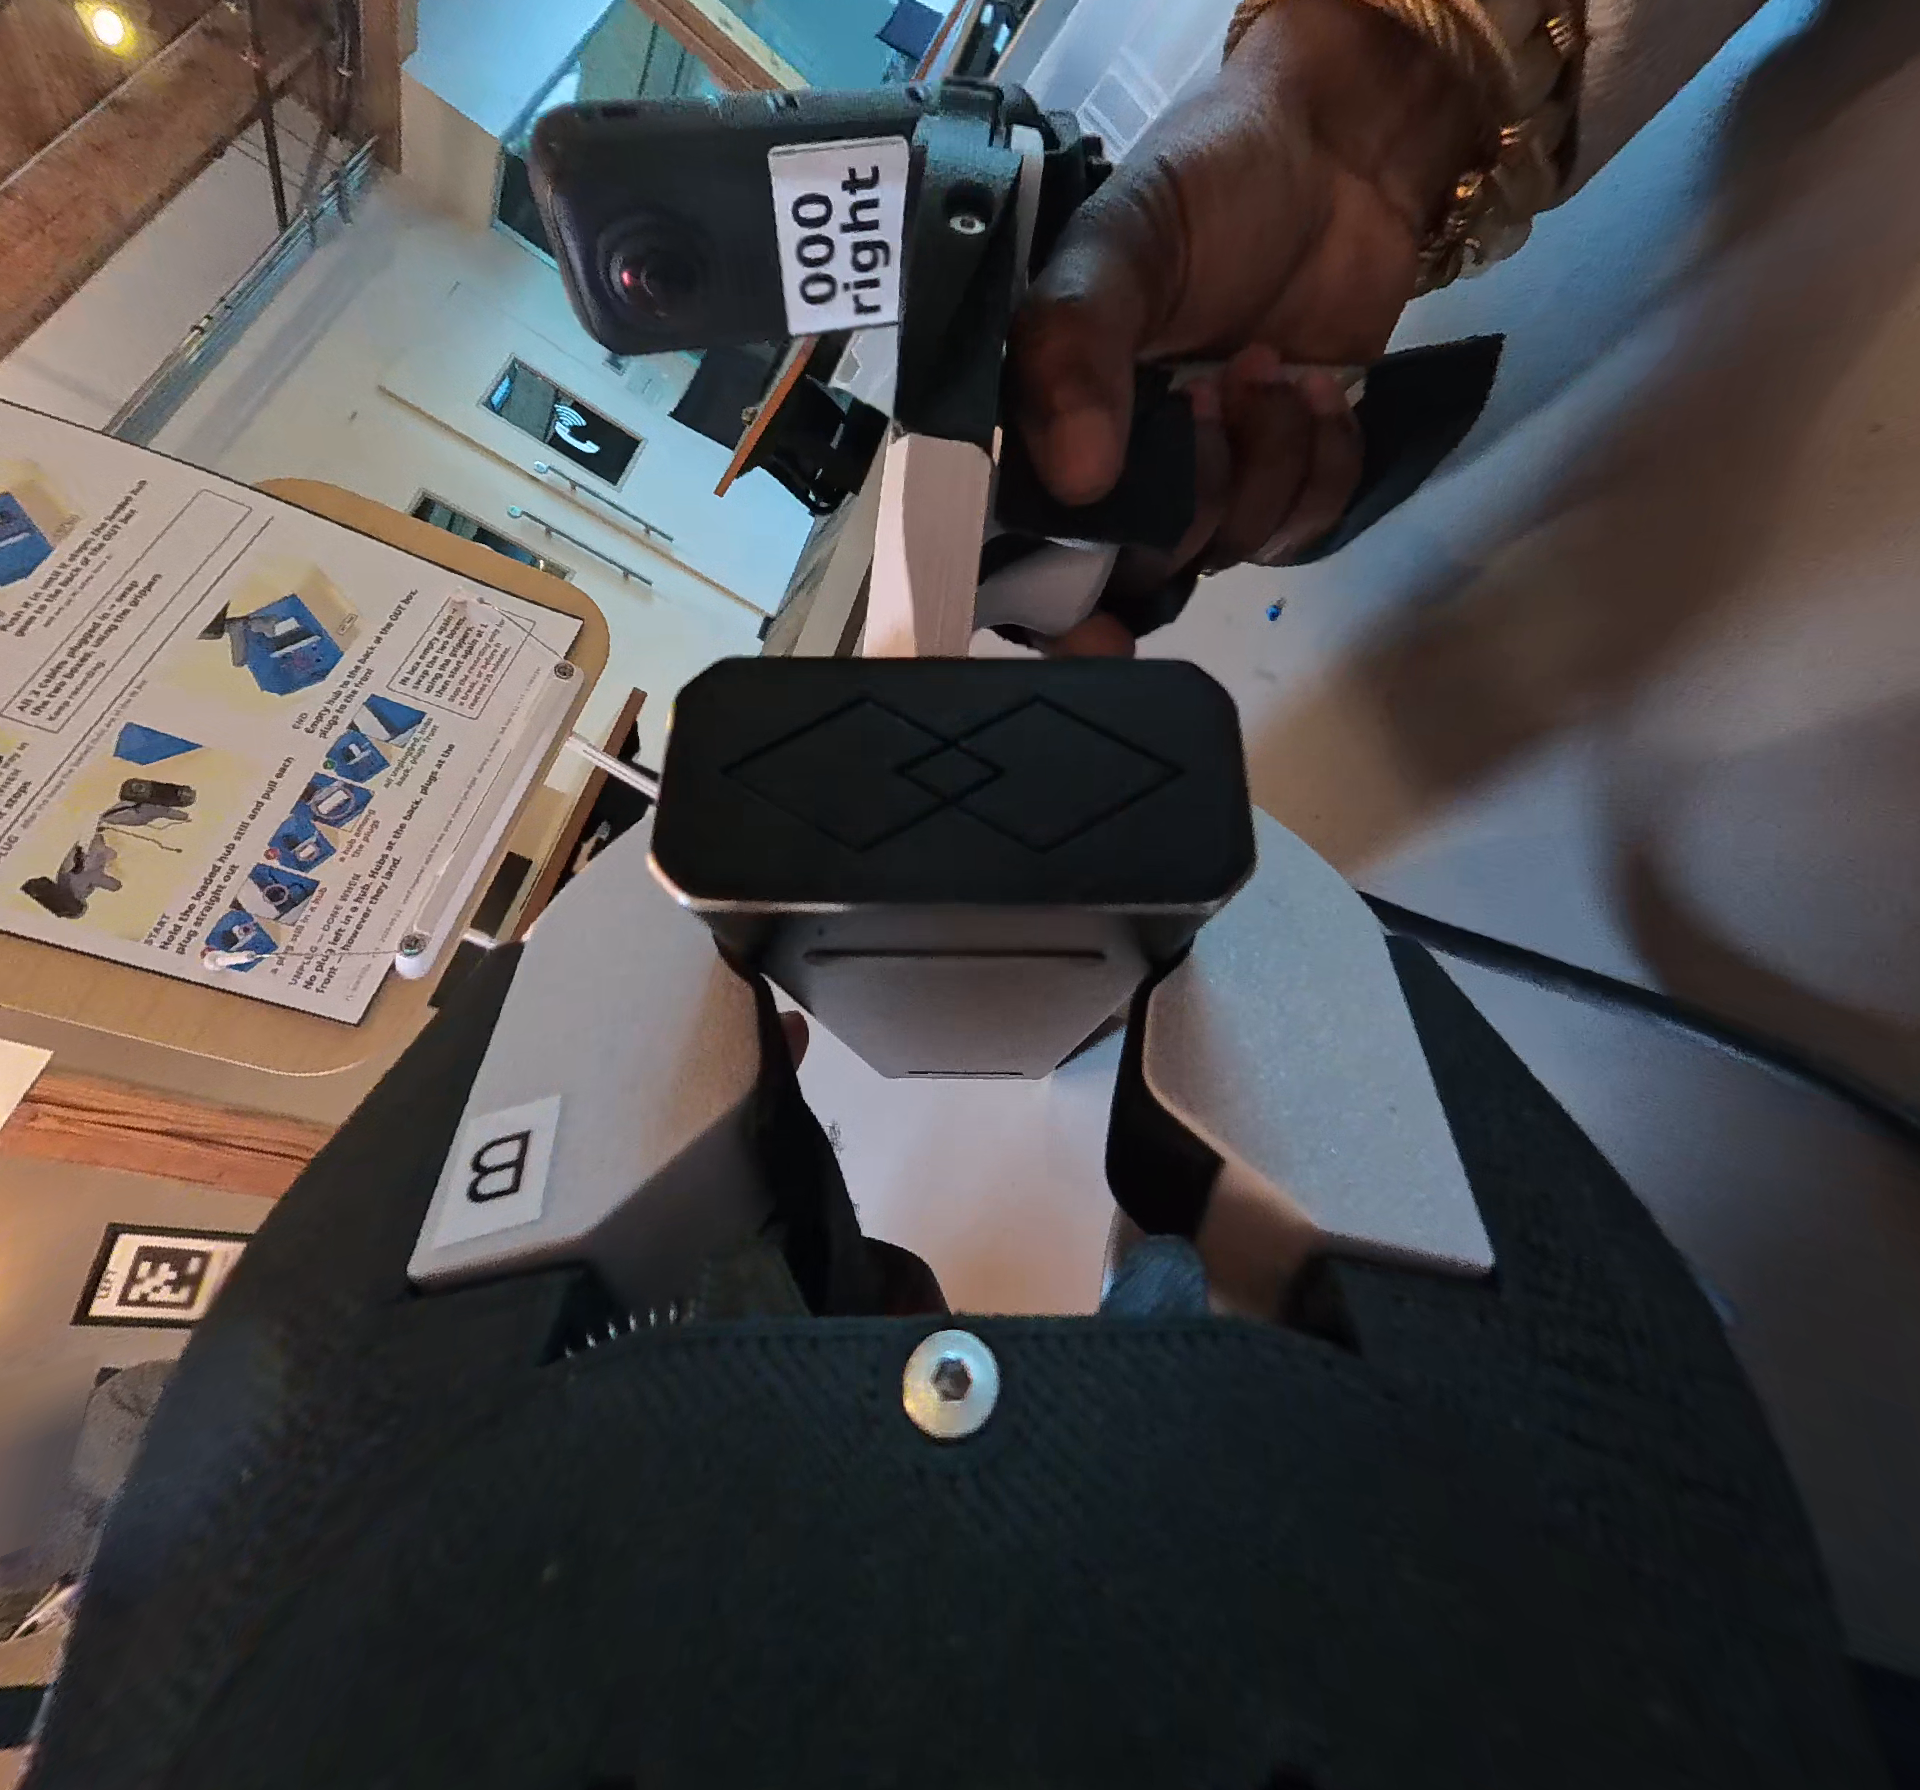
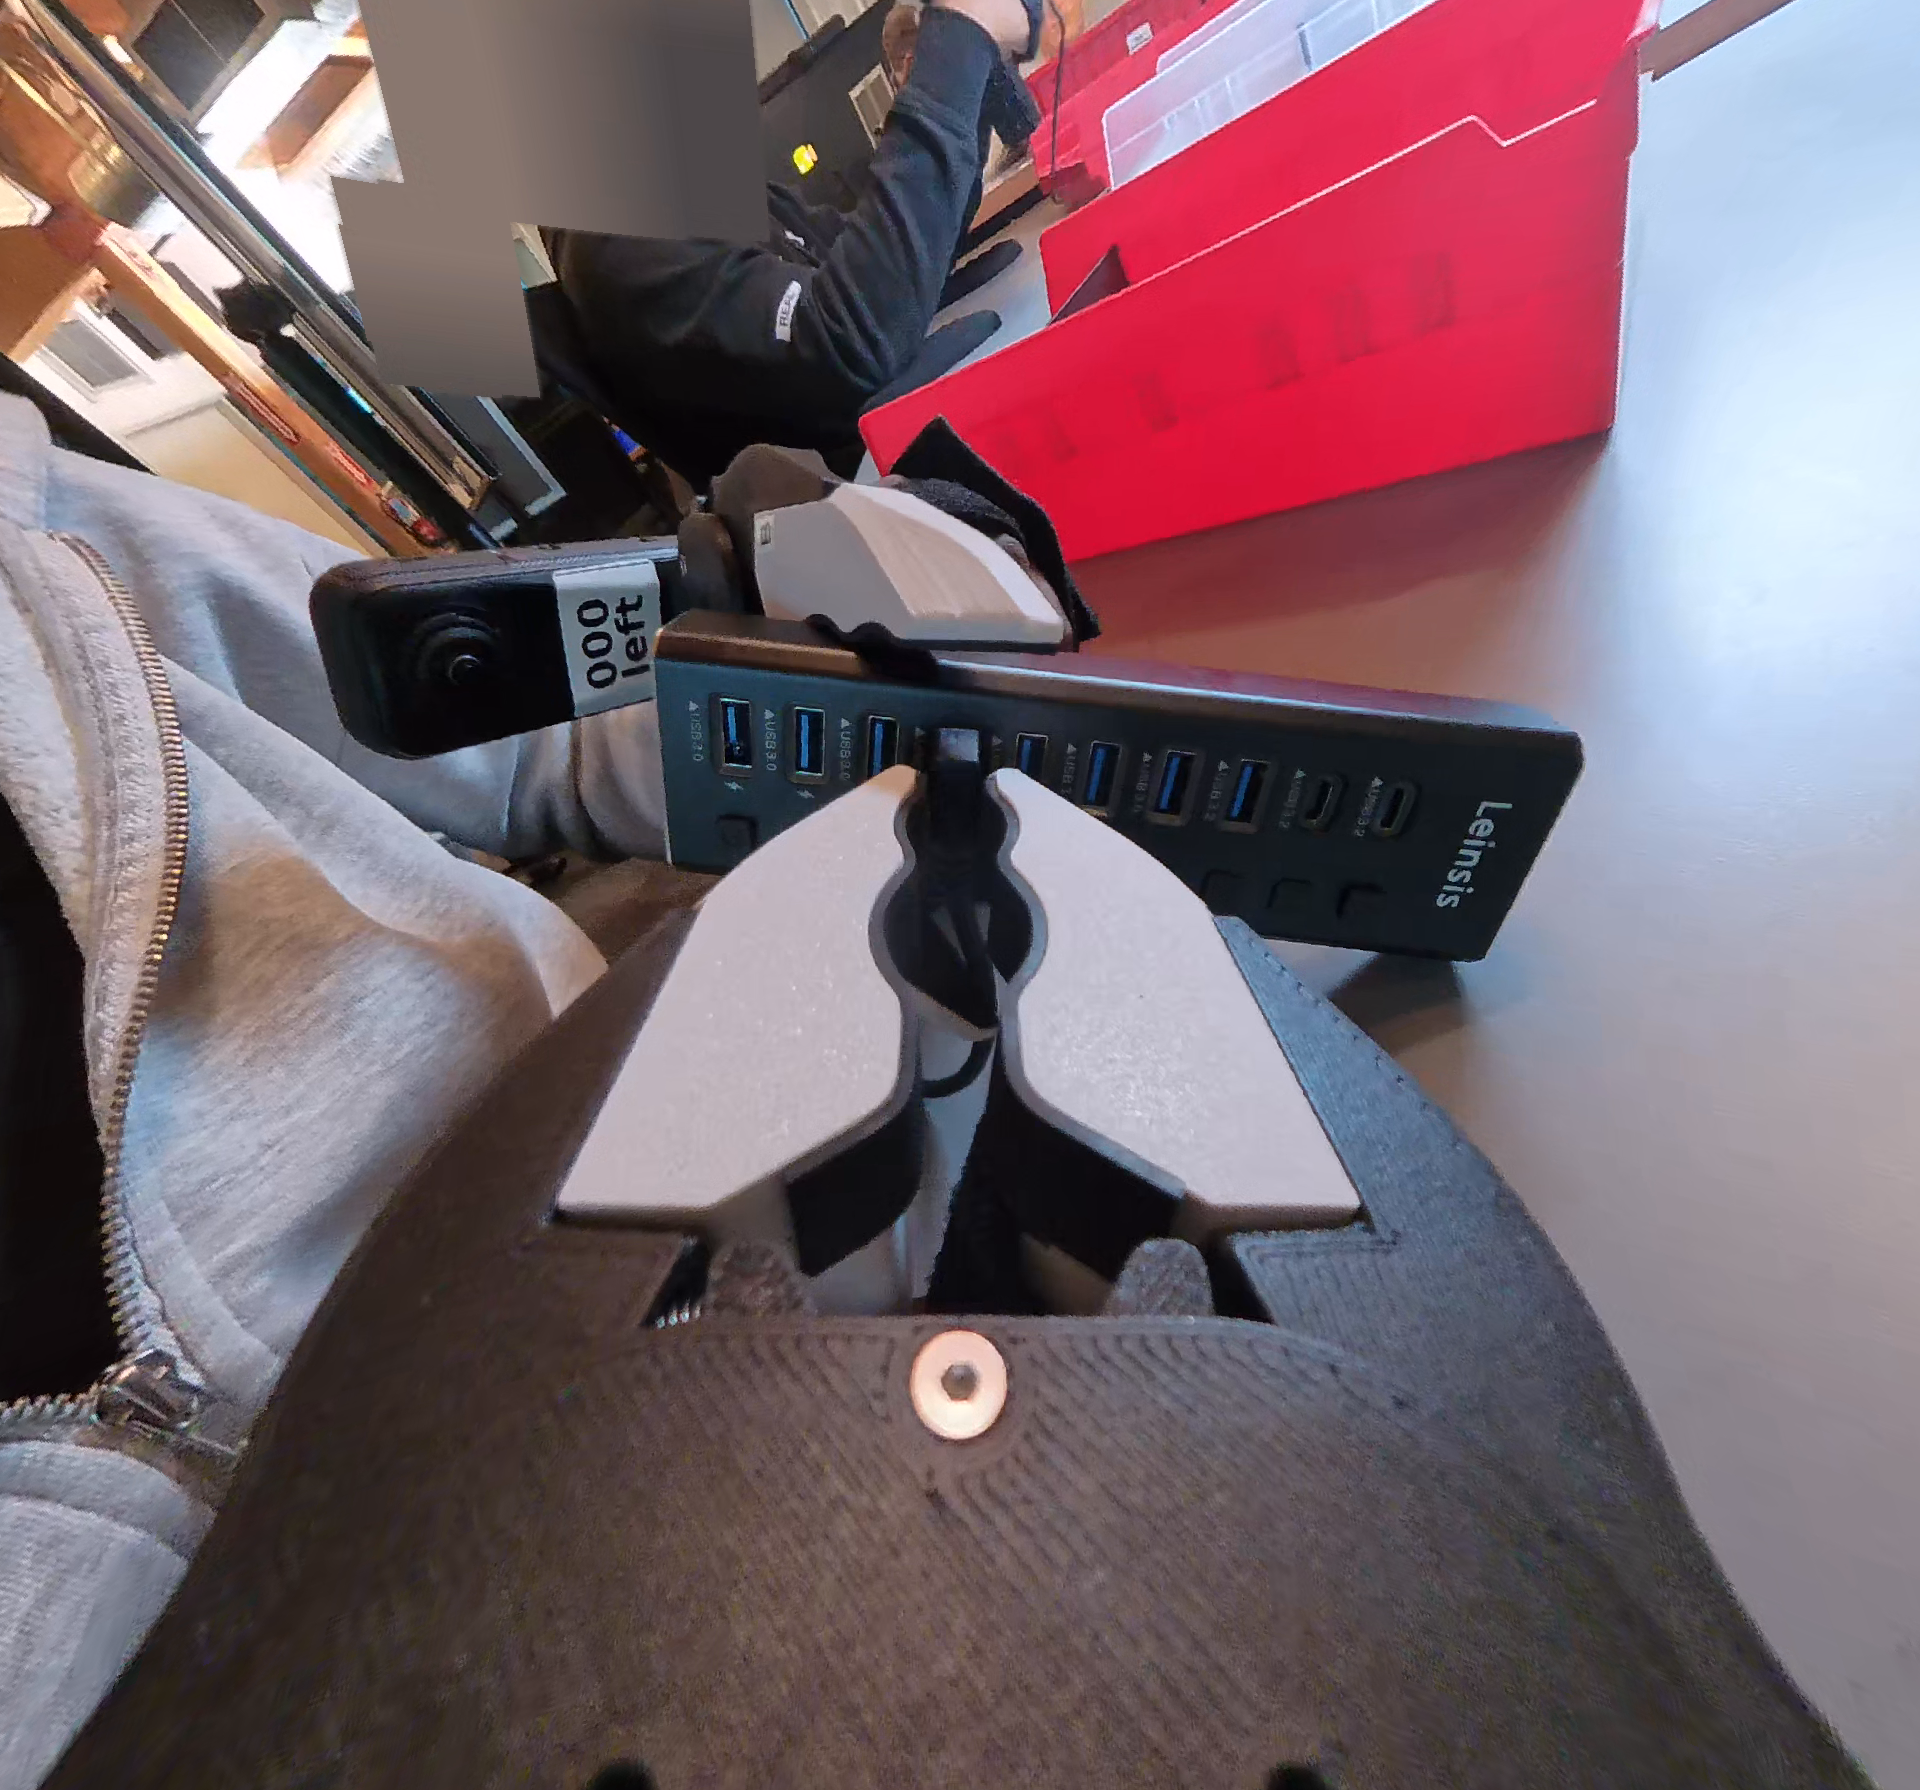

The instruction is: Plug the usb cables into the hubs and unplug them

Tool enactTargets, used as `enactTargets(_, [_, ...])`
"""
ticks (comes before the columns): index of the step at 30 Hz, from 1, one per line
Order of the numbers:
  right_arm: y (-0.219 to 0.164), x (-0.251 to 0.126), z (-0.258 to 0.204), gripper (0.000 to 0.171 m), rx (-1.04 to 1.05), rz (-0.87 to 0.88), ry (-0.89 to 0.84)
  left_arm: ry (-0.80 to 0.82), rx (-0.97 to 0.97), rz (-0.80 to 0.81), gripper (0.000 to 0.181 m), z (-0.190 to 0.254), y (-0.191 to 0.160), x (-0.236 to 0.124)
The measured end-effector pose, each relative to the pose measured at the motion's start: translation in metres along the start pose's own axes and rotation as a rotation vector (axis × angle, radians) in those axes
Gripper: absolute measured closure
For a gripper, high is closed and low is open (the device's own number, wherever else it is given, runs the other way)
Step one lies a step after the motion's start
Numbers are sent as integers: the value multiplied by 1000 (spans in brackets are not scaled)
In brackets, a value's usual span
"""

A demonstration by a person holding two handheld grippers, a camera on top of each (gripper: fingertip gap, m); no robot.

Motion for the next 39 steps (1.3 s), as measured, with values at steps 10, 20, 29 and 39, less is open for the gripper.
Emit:
enactTargets(10, [3, 0, -5, 163, -87, -9, -112, 22, 40, -27, 109, 0, -2, 0])
enactTargets(20, [58, -75, 2, 163, -102, 403, -78, 135, -157, 8, 108, -28, -14, -19])
enactTargets(29, [122, -202, -43, 162, -332, 659, -386, 189, -175, 36, 108, -23, -16, -24])
enactTargets(39, [184, -386, -86, 163, -477, 528, -1263, 209, -223, 62, 110, -27, -17, -28])
Point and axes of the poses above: each gripper's, where its closed fingertips meet, x out along the fingers, y out of its top, z = x × y across the jaws, the point moved 6 cm from there along -x, back along the fingers, and after that the axes turned 10 degrees about -y, right-handed, at the moved point
